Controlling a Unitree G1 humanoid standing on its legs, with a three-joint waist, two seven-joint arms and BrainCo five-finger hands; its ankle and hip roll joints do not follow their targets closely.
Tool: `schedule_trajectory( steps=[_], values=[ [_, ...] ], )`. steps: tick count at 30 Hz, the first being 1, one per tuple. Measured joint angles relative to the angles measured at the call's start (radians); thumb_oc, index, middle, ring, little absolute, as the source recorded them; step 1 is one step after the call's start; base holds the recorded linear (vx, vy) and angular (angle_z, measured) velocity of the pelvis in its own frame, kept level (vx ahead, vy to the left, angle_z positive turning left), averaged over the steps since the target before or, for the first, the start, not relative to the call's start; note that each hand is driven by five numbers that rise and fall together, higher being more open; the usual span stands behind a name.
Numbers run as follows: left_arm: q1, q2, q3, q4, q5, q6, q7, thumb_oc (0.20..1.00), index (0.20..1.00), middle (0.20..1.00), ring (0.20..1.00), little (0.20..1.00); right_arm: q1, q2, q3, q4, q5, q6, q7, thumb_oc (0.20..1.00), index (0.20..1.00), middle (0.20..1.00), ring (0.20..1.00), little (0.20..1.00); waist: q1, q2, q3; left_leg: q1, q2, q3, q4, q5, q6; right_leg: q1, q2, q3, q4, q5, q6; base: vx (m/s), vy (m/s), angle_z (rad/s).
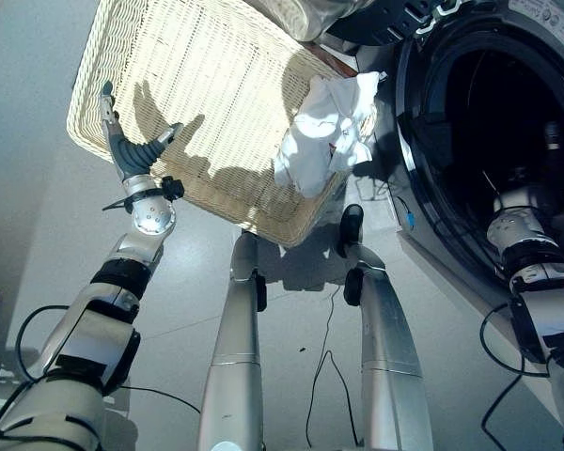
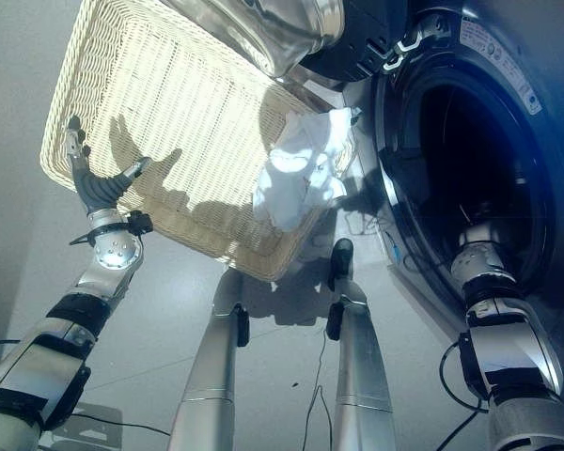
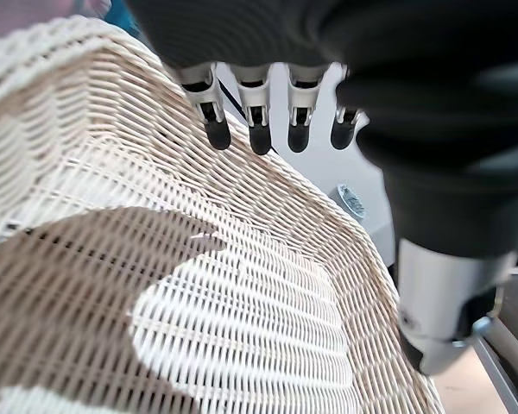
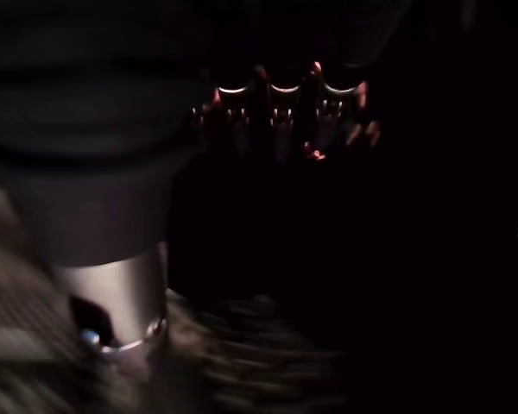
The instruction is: Put the clothes into the washing machine.
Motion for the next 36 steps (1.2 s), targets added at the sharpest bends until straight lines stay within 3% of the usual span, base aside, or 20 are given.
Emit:
schedule_trajectory(
  steps=[3,11,15,24,28,36],
  values=[
    [-0.033,-0.003,-0.048,0.001,0.001,0.007,0.001,1.000,1.000,1.000,1.000,1.000,-0.042,-0.009,0.038,0.059,-0.128,0.106,-0.055,1.000,1.000,1.000,1.000,1.000,0.001,0.000,0.000,-0.008,0.000,-0.015,-0.004,0.002,-0.002,-0.006,0.000,-0.012,0.002,0.002,-0.002,0.00,-0.029,0.04],
    [-0.059,-0.004,-0.066,0.005,0.002,0.018,0.005,1.000,1.000,1.000,1.000,1.000,-0.088,-0.065,0.116,-0.003,-0.489,0.274,-0.222,1.000,1.000,1.000,1.000,1.000,0.002,0.001,0.000,-0.030,-0.014,-0.029,-0.017,0.015,-0.003,-0.031,-0.009,-0.014,0.003,0.001,-0.002,-0.01,0.008,0.03],
    [-0.076,-0.005,-0.066,0.005,0.002,0.018,0.020,1.000,1.000,1.000,1.000,1.000,-0.119,-0.076,0.149,-0.068,-0.577,0.339,-0.308,1.000,1.000,1.000,1.000,1.000,0.002,0.001,-0.001,-0.030,-0.015,-0.029,-0.022,0.015,-0.003,-0.036,-0.010,-0.013,0.007,-0.006,-0.001,0.00,0.008,0.01],
    [-0.070,-0.011,-0.064,0.003,0.004,0.018,0.034,1.000,1.000,1.000,1.000,1.000,-0.105,-0.077,0.154,-0.265,-0.720,0.334,-0.443,1.000,1.000,1.000,1.000,1.000,0.001,0.002,-0.001,-0.030,-0.014,-0.028,-0.030,0.013,-0.006,-0.045,-0.011,-0.013,0.019,-0.021,-0.003,0.00,0.000,0.00],
    [-0.069,-0.013,-0.063,0.002,0.022,0.018,0.040,1.000,1.000,1.000,1.000,1.000,-0.058,-0.077,0.150,-0.351,-0.775,0.290,-0.486,1.000,1.000,1.000,1.000,1.000,-0.003,0.002,-0.001,-0.030,-0.014,-0.028,-0.032,0.011,-0.008,-0.046,-0.011,-0.013,0.020,-0.026,-0.003,0.00,0.000,0.00],
    [-0.053,-0.031,-0.024,0.002,0.032,0.041,0.044,1.000,1.000,1.000,1.000,1.000,0.055,-0.018,0.149,-0.514,-0.864,0.205,-0.416,1.000,1.000,1.000,1.000,1.000,-0.025,0.002,-0.001,-0.031,-0.014,-0.026,-0.033,0.007,-0.013,-0.059,-0.011,-0.010,0.039,-0.038,-0.007,0.00,0.000,0.00]
  ],
)
